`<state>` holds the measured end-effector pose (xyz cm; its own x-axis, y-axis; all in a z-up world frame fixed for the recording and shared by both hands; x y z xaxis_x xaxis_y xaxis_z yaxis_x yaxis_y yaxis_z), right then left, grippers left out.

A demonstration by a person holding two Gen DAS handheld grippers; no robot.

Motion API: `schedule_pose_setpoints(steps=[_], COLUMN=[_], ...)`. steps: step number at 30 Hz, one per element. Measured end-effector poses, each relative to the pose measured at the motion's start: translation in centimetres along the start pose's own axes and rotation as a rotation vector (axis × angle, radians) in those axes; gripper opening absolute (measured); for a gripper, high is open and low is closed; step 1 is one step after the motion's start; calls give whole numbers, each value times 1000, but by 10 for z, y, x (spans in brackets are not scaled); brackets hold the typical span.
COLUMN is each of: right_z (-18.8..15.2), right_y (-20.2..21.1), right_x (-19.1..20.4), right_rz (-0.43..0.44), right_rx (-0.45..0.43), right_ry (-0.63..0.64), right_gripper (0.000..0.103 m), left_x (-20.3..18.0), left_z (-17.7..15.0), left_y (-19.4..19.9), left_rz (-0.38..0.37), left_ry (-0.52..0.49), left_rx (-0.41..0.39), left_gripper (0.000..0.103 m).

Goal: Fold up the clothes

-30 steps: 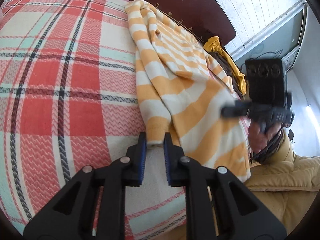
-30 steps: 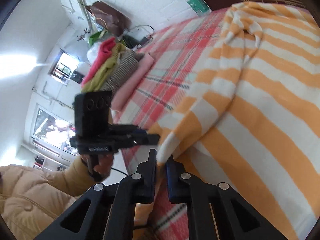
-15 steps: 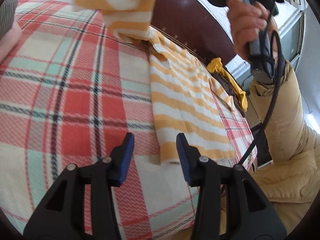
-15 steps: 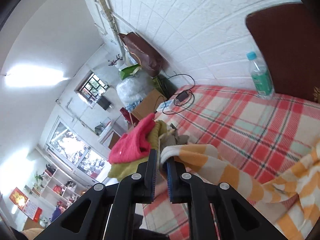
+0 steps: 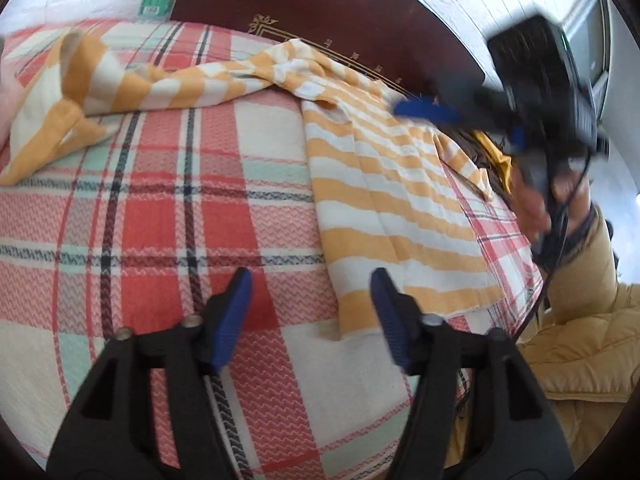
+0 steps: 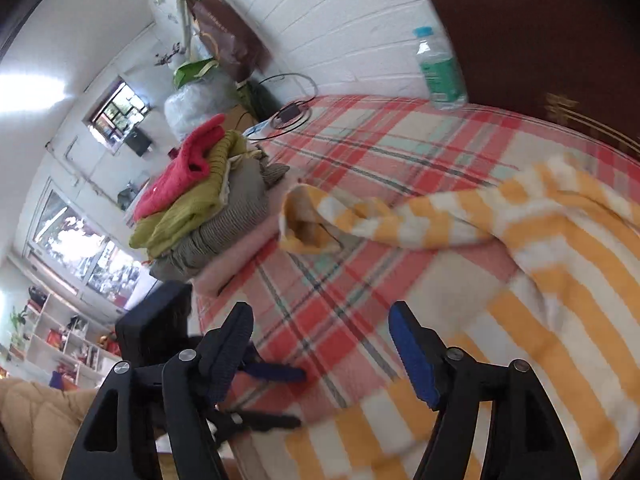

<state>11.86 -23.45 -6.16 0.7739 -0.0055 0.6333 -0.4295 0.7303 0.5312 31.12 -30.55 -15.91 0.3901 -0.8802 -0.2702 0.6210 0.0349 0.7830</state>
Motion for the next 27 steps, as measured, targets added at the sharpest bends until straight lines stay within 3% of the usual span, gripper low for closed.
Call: schedule_pose_setpoints(steps=[6, 9, 12, 15, 17, 19, 21, 27], right_z=[-133, -176, -199, -210, -214, -217, -221, -236], right_y=[124, 156, 165, 155, 147, 140, 141, 137], right_x=[-45, -49, -53, -52, -49, -45, -43, -27], right_rz=[-320, -368, -360, -352, -361, -370, -355, -306], right_rx=[-171, -225, -237, -206, -183, -171, -183, -200], right_ry=[-225, -295, -338, -318, -286, -258, -269, -287], right_gripper=[77, 78, 78, 78, 79, 80, 80, 80], left_x=[-38, -59, -77, -80, -75, -71, -70, -75], left_z=[-1, -5, -10, -17, -19, -18, -17, -12], left_y=[2, -1, -10, -22, -26, -25, -25, -24], left_rz=[58, 106, 204, 297, 309, 295, 298, 331], left_ry=[-194, -285, -371, -426, -419, -397, -393, -392], left_rx=[-9, -6, -19, 4, 24, 37, 44, 41], left_gripper=[78, 79, 79, 79, 79, 70, 50, 32])
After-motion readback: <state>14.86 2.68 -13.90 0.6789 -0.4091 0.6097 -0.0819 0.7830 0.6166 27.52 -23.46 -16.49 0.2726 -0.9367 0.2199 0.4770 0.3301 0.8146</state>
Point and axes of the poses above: each gripper's, at about its wrist camera, not at the fingertips, and y roughly against the way its jaws point, x to its left, z to its top, the point moved 3 cm from there along -y, roughly the way its jaws point, and after that the axes turned 14 degrees about z, right-handed, at the moved point
